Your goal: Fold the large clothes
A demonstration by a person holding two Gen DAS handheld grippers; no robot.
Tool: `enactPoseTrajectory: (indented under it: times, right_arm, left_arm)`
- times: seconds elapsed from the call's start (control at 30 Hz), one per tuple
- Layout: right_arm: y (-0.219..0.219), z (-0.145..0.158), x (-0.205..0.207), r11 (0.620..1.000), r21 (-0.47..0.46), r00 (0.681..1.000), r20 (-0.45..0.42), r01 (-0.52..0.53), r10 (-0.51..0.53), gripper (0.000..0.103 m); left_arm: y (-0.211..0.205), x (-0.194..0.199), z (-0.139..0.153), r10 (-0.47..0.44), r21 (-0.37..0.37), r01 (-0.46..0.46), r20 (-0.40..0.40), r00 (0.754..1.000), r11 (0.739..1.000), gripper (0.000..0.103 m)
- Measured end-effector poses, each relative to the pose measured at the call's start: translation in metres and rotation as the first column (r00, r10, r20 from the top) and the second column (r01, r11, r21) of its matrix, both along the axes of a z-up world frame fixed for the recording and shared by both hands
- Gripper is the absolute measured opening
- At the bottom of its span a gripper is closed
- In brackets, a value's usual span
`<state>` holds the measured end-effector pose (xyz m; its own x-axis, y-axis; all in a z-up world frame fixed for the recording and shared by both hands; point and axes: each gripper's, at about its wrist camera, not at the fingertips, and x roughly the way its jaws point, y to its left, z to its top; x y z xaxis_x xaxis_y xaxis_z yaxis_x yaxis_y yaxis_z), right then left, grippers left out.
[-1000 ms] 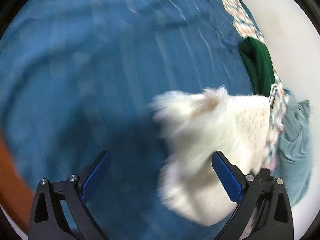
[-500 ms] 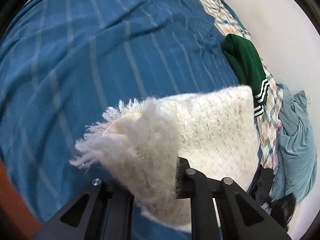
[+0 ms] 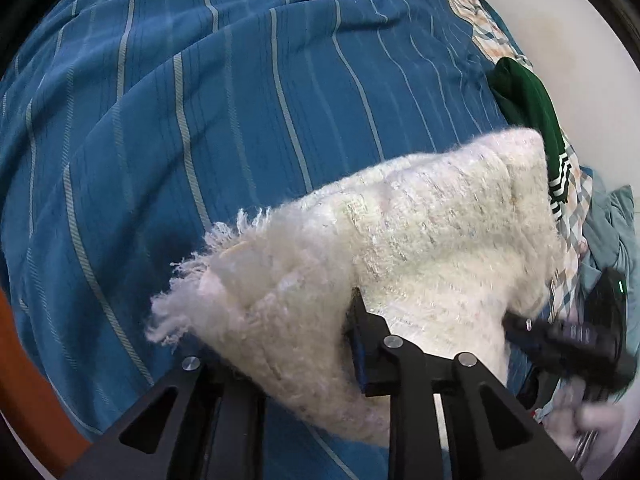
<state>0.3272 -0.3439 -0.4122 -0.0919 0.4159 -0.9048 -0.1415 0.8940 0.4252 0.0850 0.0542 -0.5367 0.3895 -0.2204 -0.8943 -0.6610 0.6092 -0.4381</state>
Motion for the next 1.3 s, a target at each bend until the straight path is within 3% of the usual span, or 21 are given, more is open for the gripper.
enactPoseTrajectory:
  times: [0.07, 0.17, 0.27, 0.3, 0.37, 0.47, 0.57, 0.6, 0.63, 0.67, 0.73, 0.83, 0.9, 0.97, 1.07, 1.17, 1.3]
  right_arm:
    - [0.009, 0.005, 0.006, 0.997, -0.059, 0.999, -0.005, -0.047, 0.047, 0.029]
    - [0.004, 0.016, 0.013, 0.999, -0.007, 0.999, -0.022, -0.05, 0.049, 0.035]
    - [-0.038, 0.039, 0.007, 0.97, 0.241, 0.999, -0.008, -0.035, 0.038, 0.083]
    - [-0.057, 0.044, 0.004, 0.96, 0.281, 1.0, 0.005, -0.003, 0.001, 0.087]
    - [-0.088, 0.04, -0.002, 0.953, 0.299, 0.999, 0.011, 0.043, -0.049, 0.087]
    - [-0.12, -0.004, -0.011, 0.908, 0.405, 0.993, -0.083, 0.11, -0.083, 0.087]
    - [-0.123, -0.072, -0.01, 0.809, 0.552, 0.971, -0.222, 0.201, -0.09, 0.087]
    - [-0.117, -0.084, -0.009, 0.772, 0.597, 0.965, -0.249, 0.219, -0.081, 0.087]
    - [-0.112, -0.095, -0.008, 0.711, 0.664, 0.961, -0.268, 0.232, -0.064, 0.087]
    - [-0.106, -0.1, -0.006, 0.683, 0.695, 0.964, -0.259, 0.224, -0.053, 0.089]
    - [-0.089, -0.095, 0.001, 0.668, 0.726, 0.979, -0.206, 0.16, -0.011, 0.089]
    - [-0.066, -0.083, 0.009, 0.689, 0.717, 0.988, -0.154, 0.102, 0.014, 0.081]
    - [-0.066, -0.078, 0.012, 0.668, 0.73, 0.985, -0.167, 0.144, -0.03, 0.063]
    - [-0.066, -0.064, 0.012, 0.645, 0.749, 0.987, -0.151, 0.148, -0.05, 0.059]
    - [-0.061, -0.032, 0.015, 0.597, 0.787, 0.987, -0.135, 0.158, -0.083, 0.058]
    - [-0.055, 0.002, 0.026, 0.572, 0.803, 0.986, -0.118, 0.165, -0.119, 0.057]
    - [-0.05, 0.055, 0.055, 0.539, 0.823, 0.977, -0.087, 0.179, -0.192, 0.057]
  left_arm:
    - [0.002, -0.003, 0.003, 0.001, -0.016, -0.001, 0.005, 1.0, 1.0, 0.022]
    - [0.009, -0.015, 0.015, 0.05, -0.105, -0.047, 0.03, 0.998, 0.993, 0.023]
    - [0.008, -0.031, 0.03, 0.104, -0.169, -0.09, 0.074, 0.992, 0.982, 0.035]
    - [0.006, -0.035, 0.032, 0.117, -0.18, -0.099, 0.089, 0.989, 0.979, 0.039]
    - [0.001, -0.033, 0.029, 0.126, -0.19, -0.103, 0.11, 0.986, 0.976, 0.04]
    - [-0.002, -0.016, 0.009, 0.152, -0.211, -0.127, 0.11, 0.982, 0.969, 0.04]
    - [0.001, -0.005, -0.013, 0.212, -0.242, -0.181, 0.109, 0.971, 0.953, 0.041]
    - [0.002, -0.008, -0.016, 0.232, -0.248, -0.199, 0.109, 0.967, 0.948, 0.039]
    - [0.004, -0.012, -0.017, 0.248, -0.259, -0.211, 0.118, 0.961, 0.942, 0.039]
    - [0.005, -0.014, -0.017, 0.254, -0.257, -0.217, 0.123, 0.959, 0.942, 0.036]
    - [0.005, -0.013, -0.013, 0.237, -0.239, -0.2, 0.133, 0.962, 0.95, 0.024]
    - [0.009, -0.008, -0.004, 0.204, -0.214, -0.173, 0.135, 0.97, 0.961, 0.013]
    - [0.019, -0.005, 0.005, 0.192, -0.205, -0.161, 0.139, 0.972, 0.965, 0.012]
    - [0.027, -0.003, 0.015, 0.166, -0.193, -0.136, 0.147, 0.975, 0.972, 0.012]
    - [0.042, 0.009, 0.039, 0.104, -0.167, -0.076, 0.164, 0.981, 0.983, 0.012]
    - [0.06, 0.03, 0.064, 0.056, -0.168, -0.023, 0.196, 0.979, 0.986, 0.012]
    - [0.085, 0.081, 0.098, 0.0, -0.187, 0.05, 0.259, 0.966, 0.981, 0.012]
